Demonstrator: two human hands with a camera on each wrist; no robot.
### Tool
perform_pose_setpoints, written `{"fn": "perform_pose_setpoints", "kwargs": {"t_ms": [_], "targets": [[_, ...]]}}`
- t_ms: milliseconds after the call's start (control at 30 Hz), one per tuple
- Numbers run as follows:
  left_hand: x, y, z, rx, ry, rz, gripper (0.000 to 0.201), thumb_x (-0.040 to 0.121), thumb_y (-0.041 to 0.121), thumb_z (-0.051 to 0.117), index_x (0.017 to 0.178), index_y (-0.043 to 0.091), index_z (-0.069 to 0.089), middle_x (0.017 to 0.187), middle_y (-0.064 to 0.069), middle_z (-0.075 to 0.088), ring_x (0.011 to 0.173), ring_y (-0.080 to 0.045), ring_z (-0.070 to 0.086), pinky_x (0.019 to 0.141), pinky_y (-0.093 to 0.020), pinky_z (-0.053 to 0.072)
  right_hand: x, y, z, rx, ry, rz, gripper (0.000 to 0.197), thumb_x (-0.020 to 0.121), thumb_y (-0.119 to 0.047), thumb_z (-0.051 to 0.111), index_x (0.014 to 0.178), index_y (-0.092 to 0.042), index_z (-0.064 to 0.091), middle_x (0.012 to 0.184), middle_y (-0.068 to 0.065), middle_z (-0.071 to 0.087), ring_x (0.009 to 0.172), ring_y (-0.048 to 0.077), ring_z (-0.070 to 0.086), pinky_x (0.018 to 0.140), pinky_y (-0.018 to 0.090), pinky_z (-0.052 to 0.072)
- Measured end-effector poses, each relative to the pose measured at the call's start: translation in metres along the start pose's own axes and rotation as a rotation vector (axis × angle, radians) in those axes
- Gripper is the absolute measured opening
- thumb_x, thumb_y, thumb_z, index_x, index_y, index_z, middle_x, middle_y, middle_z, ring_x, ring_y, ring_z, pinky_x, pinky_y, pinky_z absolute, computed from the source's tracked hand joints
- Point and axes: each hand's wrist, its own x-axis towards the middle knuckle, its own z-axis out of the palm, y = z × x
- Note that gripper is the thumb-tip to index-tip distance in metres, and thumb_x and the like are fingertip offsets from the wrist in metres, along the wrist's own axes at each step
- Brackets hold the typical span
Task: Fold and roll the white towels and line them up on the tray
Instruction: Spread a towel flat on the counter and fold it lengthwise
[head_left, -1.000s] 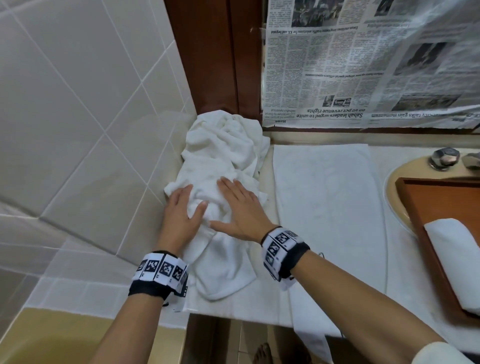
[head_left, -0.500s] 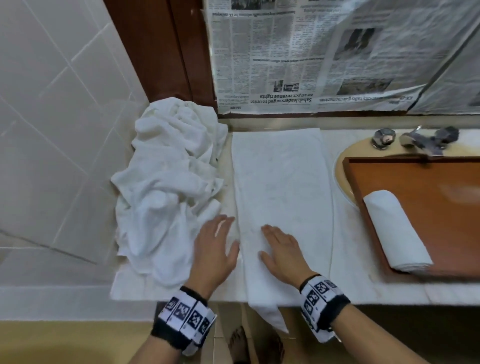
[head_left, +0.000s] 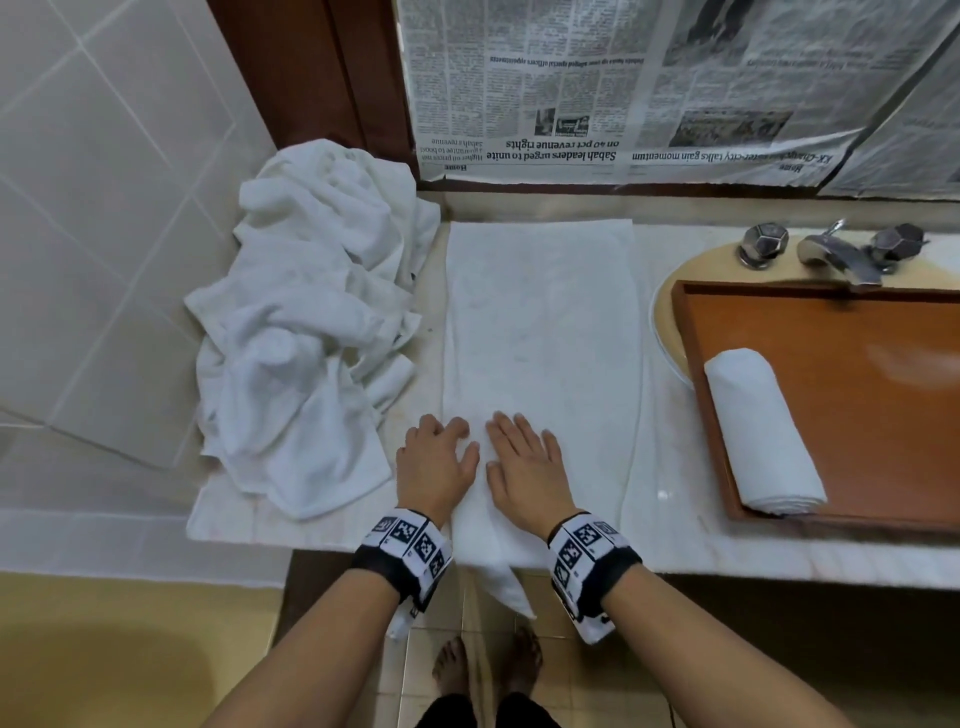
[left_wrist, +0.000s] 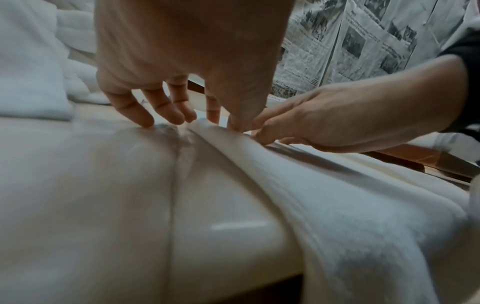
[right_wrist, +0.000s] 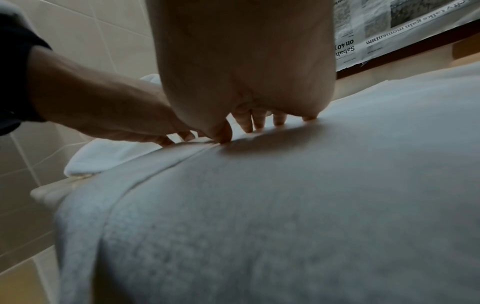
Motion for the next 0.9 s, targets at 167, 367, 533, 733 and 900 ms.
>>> {"fn": "perform_pose_setpoints", "kwargs": {"t_ms": [167,367,533,733,900], "targets": [[0.012,-0.003,-0.011,-0.049,-0.040,-0.054,0.022,0.093,0.037,0.058,0.093,0.016,0.056,0.088,-0.004,0.053,0.081,-0.026,0.057,0.068,-0.033,0.044,0.000,-0.003,-0.001,-0.013,0.017,0.015,0.083,0.083,-0.048,-0.004,0.159,-0.021,0.015,0.167,-0.006,0.007,0.153,0.015,0.001,0.122,0.043,-0.001],[0.002,-0.005,-0.024,-0.151,-0.078,-0.156,0.032,0.080,0.010,0.053,0.110,0.021,0.045,0.101,-0.002,0.051,0.088,-0.025,0.054,0.071,-0.038,0.046,0.001,-0.003,0.005,-0.014,0.040,0.027,0.079,0.086,-0.049,0.000,0.159,-0.023,0.015,0.166,-0.008,0.007,0.153,0.014,0.001,0.122,0.042,-0.003],[-0.011,-0.023,-0.020,-0.128,-0.060,-0.119,0.065,0.079,0.005,0.052,0.141,0.023,0.045,0.123,-0.010,0.047,0.102,-0.032,0.055,0.087,-0.043,0.052,0.000,0.000,0.007,0.012,0.076,0.014,0.077,0.088,-0.051,0.005,0.158,-0.023,0.020,0.166,-0.008,0.011,0.153,0.014,0.003,0.122,0.041,-0.002],[-0.014,-0.021,-0.016,-0.014,0.010,0.042,0.050,0.091,0.031,0.057,0.140,0.026,0.052,0.143,-0.004,0.041,0.118,-0.030,0.045,0.081,-0.039,0.050,0.002,-0.013,0.011,-0.006,0.115,-0.015,0.072,0.092,-0.049,0.016,0.157,-0.018,0.024,0.166,-0.003,0.014,0.153,0.018,0.006,0.122,0.049,0.006],[-0.010,-0.034,-0.021,-0.055,-0.033,-0.035,0.039,0.081,0.014,0.060,0.120,0.015,0.058,0.140,-0.007,0.040,0.118,-0.032,0.040,0.091,-0.038,0.043,0.001,-0.006,0.022,-0.069,0.082,-0.013,0.069,0.097,-0.055,0.012,0.159,-0.025,0.017,0.167,-0.008,0.008,0.154,0.017,0.000,0.122,0.047,-0.002]]}}
